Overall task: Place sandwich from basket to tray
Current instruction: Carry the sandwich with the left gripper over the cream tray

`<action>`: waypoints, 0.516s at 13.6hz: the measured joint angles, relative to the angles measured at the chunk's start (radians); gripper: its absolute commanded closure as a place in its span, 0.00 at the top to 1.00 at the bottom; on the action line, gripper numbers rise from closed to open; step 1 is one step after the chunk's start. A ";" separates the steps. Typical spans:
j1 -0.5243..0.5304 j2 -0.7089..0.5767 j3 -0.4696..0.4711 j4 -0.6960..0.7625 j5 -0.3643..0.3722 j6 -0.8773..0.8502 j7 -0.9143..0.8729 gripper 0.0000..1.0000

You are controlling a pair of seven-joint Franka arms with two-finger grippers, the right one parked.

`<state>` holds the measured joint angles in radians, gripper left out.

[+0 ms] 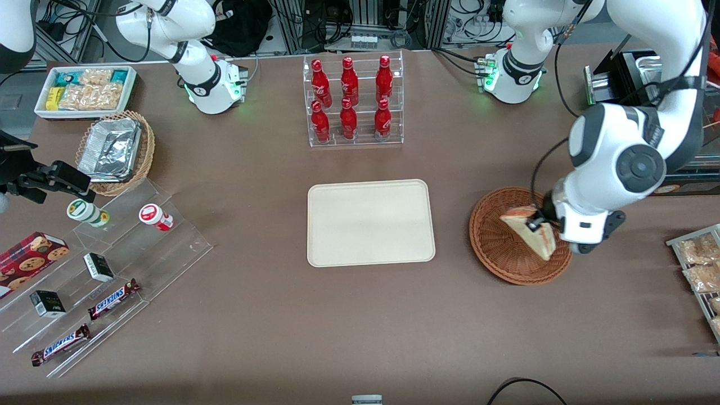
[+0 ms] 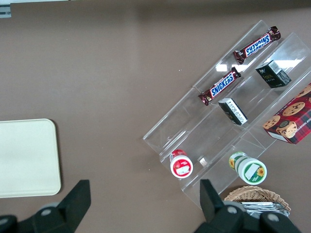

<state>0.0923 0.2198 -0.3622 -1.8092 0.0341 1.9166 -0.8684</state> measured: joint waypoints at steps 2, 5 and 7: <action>-0.005 0.007 -0.101 0.015 0.007 -0.004 -0.002 0.08; -0.038 0.064 -0.229 0.022 0.097 0.001 -0.010 0.08; -0.118 0.124 -0.244 0.023 0.121 0.055 -0.015 0.08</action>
<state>-0.0260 0.3434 -0.6061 -1.7863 0.1549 1.9716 -0.8835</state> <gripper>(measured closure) 0.863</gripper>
